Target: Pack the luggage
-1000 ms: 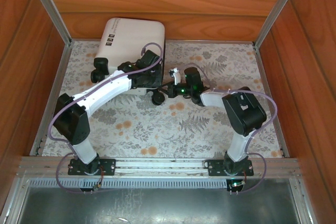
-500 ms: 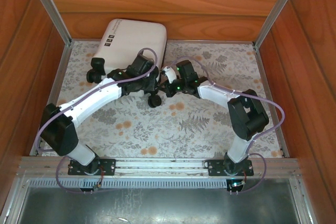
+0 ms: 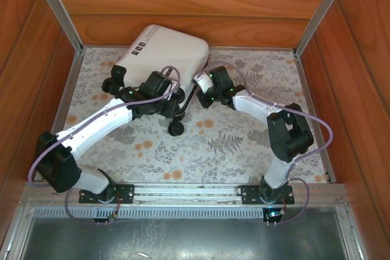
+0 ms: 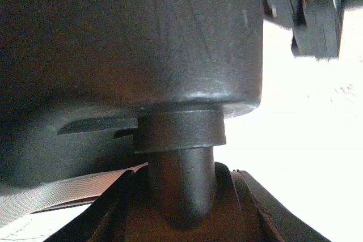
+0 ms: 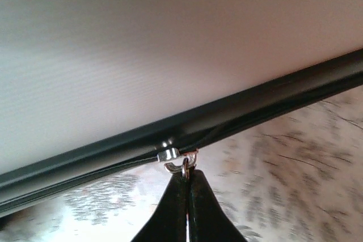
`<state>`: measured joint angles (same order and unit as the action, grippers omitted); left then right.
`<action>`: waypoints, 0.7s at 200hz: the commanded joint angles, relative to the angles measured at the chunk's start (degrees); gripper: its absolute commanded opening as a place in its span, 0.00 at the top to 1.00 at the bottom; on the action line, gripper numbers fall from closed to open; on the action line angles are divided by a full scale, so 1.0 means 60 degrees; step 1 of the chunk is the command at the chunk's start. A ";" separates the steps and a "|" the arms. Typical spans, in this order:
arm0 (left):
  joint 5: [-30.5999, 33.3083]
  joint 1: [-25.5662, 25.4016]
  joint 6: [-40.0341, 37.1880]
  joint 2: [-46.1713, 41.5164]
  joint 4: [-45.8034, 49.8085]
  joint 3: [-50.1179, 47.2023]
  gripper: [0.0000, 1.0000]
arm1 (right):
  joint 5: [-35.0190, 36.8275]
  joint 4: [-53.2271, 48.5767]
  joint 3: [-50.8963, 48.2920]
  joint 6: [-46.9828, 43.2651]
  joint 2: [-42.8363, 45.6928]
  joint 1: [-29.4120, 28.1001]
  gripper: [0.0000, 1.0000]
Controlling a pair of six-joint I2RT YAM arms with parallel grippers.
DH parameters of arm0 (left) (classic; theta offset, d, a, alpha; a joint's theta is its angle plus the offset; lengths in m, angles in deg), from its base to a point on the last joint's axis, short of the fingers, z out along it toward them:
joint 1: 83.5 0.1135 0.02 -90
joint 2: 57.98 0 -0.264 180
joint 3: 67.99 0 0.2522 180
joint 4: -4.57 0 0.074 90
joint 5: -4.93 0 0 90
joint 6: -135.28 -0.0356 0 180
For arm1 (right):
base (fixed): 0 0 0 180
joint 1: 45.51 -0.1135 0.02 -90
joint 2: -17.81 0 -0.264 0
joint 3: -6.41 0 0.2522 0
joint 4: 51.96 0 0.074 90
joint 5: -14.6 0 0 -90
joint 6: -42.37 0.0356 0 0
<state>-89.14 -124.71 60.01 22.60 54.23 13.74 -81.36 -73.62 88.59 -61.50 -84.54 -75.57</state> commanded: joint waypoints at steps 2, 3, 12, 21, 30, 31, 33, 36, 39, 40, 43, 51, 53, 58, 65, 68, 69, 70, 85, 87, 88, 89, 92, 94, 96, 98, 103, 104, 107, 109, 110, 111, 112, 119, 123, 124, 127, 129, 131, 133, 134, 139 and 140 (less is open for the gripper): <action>-0.1556 -0.0372 -0.1603 -0.1004 0.0139 -0.0075 1.00 | 0.2014 -0.0326 0.0694 0.0741 -0.0603 0.1315 1.00; -0.1574 -0.0377 -0.1611 -0.1013 0.0132 -0.0091 1.00 | 0.2002 -0.0340 0.0724 0.0787 -0.0620 0.1346 1.00; -0.1705 -0.0453 -0.1752 -0.1168 0.0123 -0.0231 1.00 | 0.1944 -0.0386 0.1023 0.1080 -0.0837 0.1658 1.00; -0.1858 -0.0520 -0.1868 -0.1293 0.0125 -0.0388 1.00 | 0.1942 -0.0567 0.1410 0.1330 -0.1085 0.1969 1.00; -0.2006 -0.0590 -0.1983 -0.1414 0.0121 -0.0535 1.00 | 0.1887 -0.0812 0.1838 0.1546 -0.1348 0.2314 1.00; -0.2018 -0.0596 -0.1991 -0.1423 0.0116 -0.0555 1.00 | 0.1879 -0.0839 0.1889 0.1570 -0.1381 0.2359 1.00; -0.2053 -0.0608 -0.2023 -0.1452 0.0123 -0.0596 1.00 | 0.1848 -0.0885 0.1979 0.1613 -0.1443 0.2436 1.00; -0.2105 -0.0625 -0.2066 -0.1493 0.0125 -0.0648 1.00 | 0.1823 -0.0943 0.2118 0.1673 -0.1531 0.2559 1.00; -0.2159 -0.0643 -0.2116 -0.1535 0.0118 -0.0709 1.00 | 0.1772 -0.1009 0.2249 0.1724 -0.1619 0.2685 1.00; -0.2175 -0.0652 -0.2138 -0.1550 0.0121 -0.0737 1.00 | 0.1763 -0.1025 0.2293 0.1732 -0.1641 0.2727 1.00; -0.2191 -0.0683 -0.2176 -0.1604 0.0117 -0.0797 1.00 | 0.1699 -0.1083 0.2399 0.1752 -0.1723 0.2825 1.00; -0.2235 -0.0726 -0.2323 -0.1736 0.0125 -0.0973 1.00 | 0.1480 -0.1170 0.2716 0.1688 -0.1928 0.3104 1.00; -0.2250 -0.0739 -0.2362 -0.1775 0.0118 -0.1037 1.00 | 0.1389 -0.1183 0.2783 0.1636 -0.1960 0.3164 1.00; -0.2276 -0.0748 -0.2453 -0.1851 0.0116 -0.1151 1.00 | 0.1208 -0.1202 0.2948 0.1497 -0.2085 0.3311 1.00; -0.2221 -0.0754 -0.2607 -0.1960 0.0122 -0.1313 1.00 | 0.1099 -0.1178 0.3138 0.1252 -0.2217 0.3504 1.00; -0.2184 -0.0762 -0.2679 -0.2009 0.0121 -0.1360 1.00 | 0.1085 -0.1143 0.3198 0.1124 -0.2265 0.3557 1.00; -0.2188 -0.0763 -0.2713 -0.2021 0.0123 -0.1385 1.00 | 0.1090 -0.1129 0.3221 0.1081 -0.2279 0.3581 1.00; -0.2190 -0.0763 -0.2744 -0.2049 0.0117 -0.1420 1.00 | 0.1093 -0.1114 0.3240 0.1044 -0.2293 0.3607 1.00; -0.2381 -0.0800 -0.3393 -0.2295 0.0125 -0.1860 1.00 | 0.1210 -0.1006 0.3591 0.0554 -0.2527 0.3886 1.00; -0.2393 -0.0805 -0.3468 -0.2336 0.0125 -0.1933 1.00 | 0.1212 -0.0992 0.3635 0.0495 -0.2557 0.3935 1.00; -0.2395 -0.0814 -0.3518 -0.2353 0.0125 -0.1957 1.00 | 0.1198 -0.0988 0.3660 0.0466 -0.2571 0.3945 1.00; -0.2410 -0.0810 -0.3557 -0.2376 0.0125 -0.1977 1.00 | 0.1176 -0.0978 0.3686 0.0436 -0.2586 0.3965 1.00; -0.2422 -0.0833 -0.3679 -0.2429 0.0121 -0.2076 1.00 | 0.1125 -0.0949 0.3750 0.0350 -0.2630 0.4019 1.00; -0.2436 -0.0839 -0.3745 -0.2465 0.0124 -0.2126 1.00 | 0.1103 -0.0923 0.3774 0.0279 -0.2659 0.4049 1.00; -0.2429 -0.0848 -0.3816 -0.2511 0.0125 -0.2175 1.00 | 0.1068 -0.0895 0.3809 0.0207 -0.2681 0.4082 1.00; -0.2434 -0.0861 -0.3893 -0.2533 0.0125 -0.2220 1.00 | 0.1026 -0.0866 0.3836 0.0137 -0.2716 0.4116 1.00; -0.2419 -0.0866 -0.4017 -0.2608 0.0121 -0.2329 1.00 | 0.0910 -0.0746 0.3870 -0.0082 -0.2766 0.4152 1.00; -0.2408 -0.0866 -0.4048 -0.2621 0.0123 -0.2346 1.00 | 0.0871 -0.0718 0.3872 -0.0138 -0.2778 0.4156 1.00; -0.2396 -0.0866 -0.4114 -0.2656 0.0117 -0.2403 1.00 | 0.0763 -0.0624 0.3861 -0.0300 -0.2793 0.4173 1.00; -0.2389 -0.0859 -0.4169 -0.2672 0.0123 -0.2427 1.00 | 0.0701 -0.0560 0.3835 -0.0414 -0.2803 0.4175 1.00; -0.2393 -0.0862 -0.4190 -0.2682 0.0124 -0.2446 1.00 | 0.0671 -0.0522 0.3825 -0.0465 -0.2812 0.4183 1.00; -0.2395 -0.0864 -0.4215 -0.2694 0.0125 -0.2463 1.00 | 0.0641 -0.0489 0.3821 -0.0520 -0.2816 0.4179 1.00; -0.2389 -0.0865 -0.4243 -0.2708 0.0125 -0.2479 1.00 | 0.0627 -0.0458 0.3811 -0.0584 -0.2826 0.4185 1.00; -0.2376 -0.0855 -0.4400 -0.2760 0.0124 -0.2568 1.00 | 0.0548 -0.0275 0.3772 -0.0988 -0.2878 0.4184 1.00; -0.2349 -0.0866 -0.4488 -0.2799 0.0124 -0.2612 1.00 | 0.0532 -0.0194 0.3751 -0.1154 -0.2905 0.4180 1.00; -0.2343 -0.0866 -0.4511 -0.2804 0.0125 -0.2619 1.00 | 0.0528 -0.0178 0.3747 -0.1194 -0.2914 0.4185 1.00; -0.2319 -0.0866 -0.4562 -0.2830 0.0121 -0.2644 1.00 | 0.0513 -0.0137 0.3730 -0.1278 -0.2933 0.4179 0.99; -0.2304 -0.0866 -0.4592 -0.2836 0.0124 -0.2660 1.00 | 0.0499 -0.0127 0.3729 -0.1329 -0.2947 0.4176 0.99; -0.2286 -0.0866 -0.4621 -0.2845 0.0118 -0.2675 1.00 | 0.0485 -0.0102 0.3713 -0.1382 -0.2958 0.4176 0.98; -0.2263 -0.0866 -0.4651 -0.2851 0.0123 -0.2693 1.00 | 0.0463 -0.0100 0.3724 -0.1417 -0.2961 0.4183 0.97; -0.2257 -0.0866 -0.4665 -0.2852 0.0124 -0.2696 1.00 | 0.0449 -0.0102 0.3733 -0.1450 -0.2971 0.4179 0.96; -0.2209 -0.0866 -0.4739 -0.2863 0.0125 -0.2710 1.00 | 0.0430 -0.0124 0.3747 -0.1563 -0.2995 0.4181 0.91; -0.2186 -0.0866 -0.4753 -0.2865 0.0125 -0.2712 1.00 | 0.0433 -0.0136 0.3767 -0.1574 -0.3003 0.4179 0.89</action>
<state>-92.77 -127.25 43.96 9.55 45.77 -1.34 -89.95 -85.08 109.27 -64.41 -99.75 -55.57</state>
